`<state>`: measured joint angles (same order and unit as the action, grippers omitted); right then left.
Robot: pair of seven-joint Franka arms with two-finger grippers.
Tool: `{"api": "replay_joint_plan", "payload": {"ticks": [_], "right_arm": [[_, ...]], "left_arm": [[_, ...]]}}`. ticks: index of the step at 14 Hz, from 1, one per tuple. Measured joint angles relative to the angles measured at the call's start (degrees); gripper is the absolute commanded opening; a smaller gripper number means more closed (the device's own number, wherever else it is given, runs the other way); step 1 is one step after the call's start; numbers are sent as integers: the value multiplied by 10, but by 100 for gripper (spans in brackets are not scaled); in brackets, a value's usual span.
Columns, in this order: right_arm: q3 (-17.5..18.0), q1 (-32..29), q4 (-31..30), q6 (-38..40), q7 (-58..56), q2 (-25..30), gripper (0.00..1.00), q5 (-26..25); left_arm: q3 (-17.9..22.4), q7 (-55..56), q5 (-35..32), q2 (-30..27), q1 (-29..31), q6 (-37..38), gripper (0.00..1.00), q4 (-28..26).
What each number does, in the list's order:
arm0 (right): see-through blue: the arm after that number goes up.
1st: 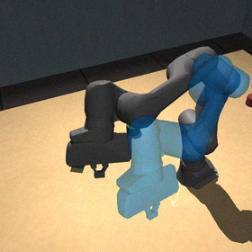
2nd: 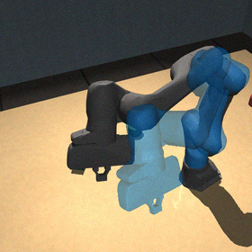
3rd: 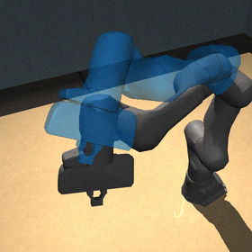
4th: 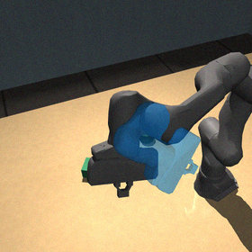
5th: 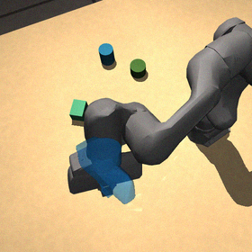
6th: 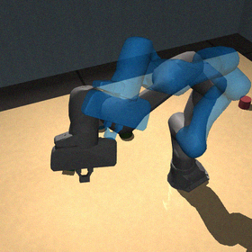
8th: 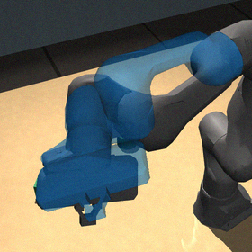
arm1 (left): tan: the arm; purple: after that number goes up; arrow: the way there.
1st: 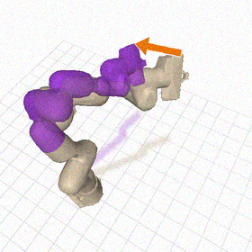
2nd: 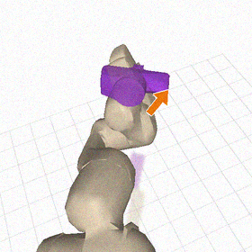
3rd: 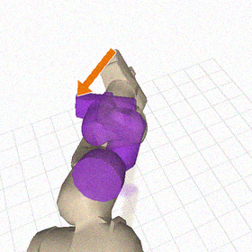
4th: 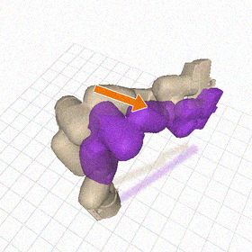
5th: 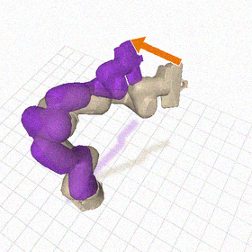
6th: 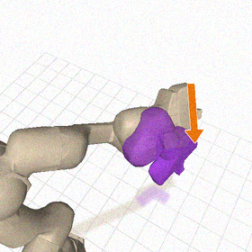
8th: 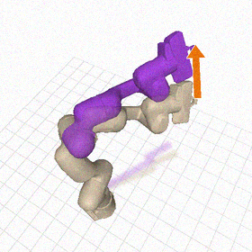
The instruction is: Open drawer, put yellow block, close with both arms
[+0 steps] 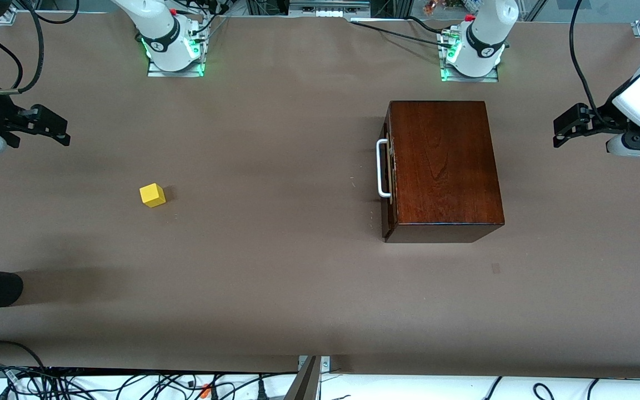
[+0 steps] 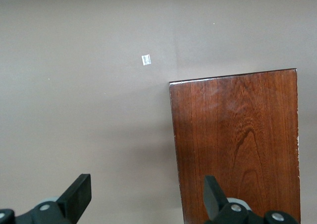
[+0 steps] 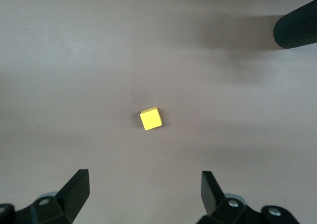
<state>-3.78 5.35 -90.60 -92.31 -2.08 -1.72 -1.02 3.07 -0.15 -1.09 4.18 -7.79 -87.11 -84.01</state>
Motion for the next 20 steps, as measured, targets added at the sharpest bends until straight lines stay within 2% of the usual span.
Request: {"api": "replay_joint_plan", "payload": {"ticks": [9,15,17,20], "right_arm": [[0,0,0,-1,0,0,100,0],[7,15,0,-39,0,-3,100,2],[8,25,0,-39,1,-3,100,2],[6,26,0,-38,1,-4,100,2]], "left_arm": [[0,0,0,-1,0,0,100,0],[-5,12,4,-1,-1,0,100,0],[-39,60,9,-1,-2,0,100,0],[-130,177,10,-1,-7,0,100,0]]}}
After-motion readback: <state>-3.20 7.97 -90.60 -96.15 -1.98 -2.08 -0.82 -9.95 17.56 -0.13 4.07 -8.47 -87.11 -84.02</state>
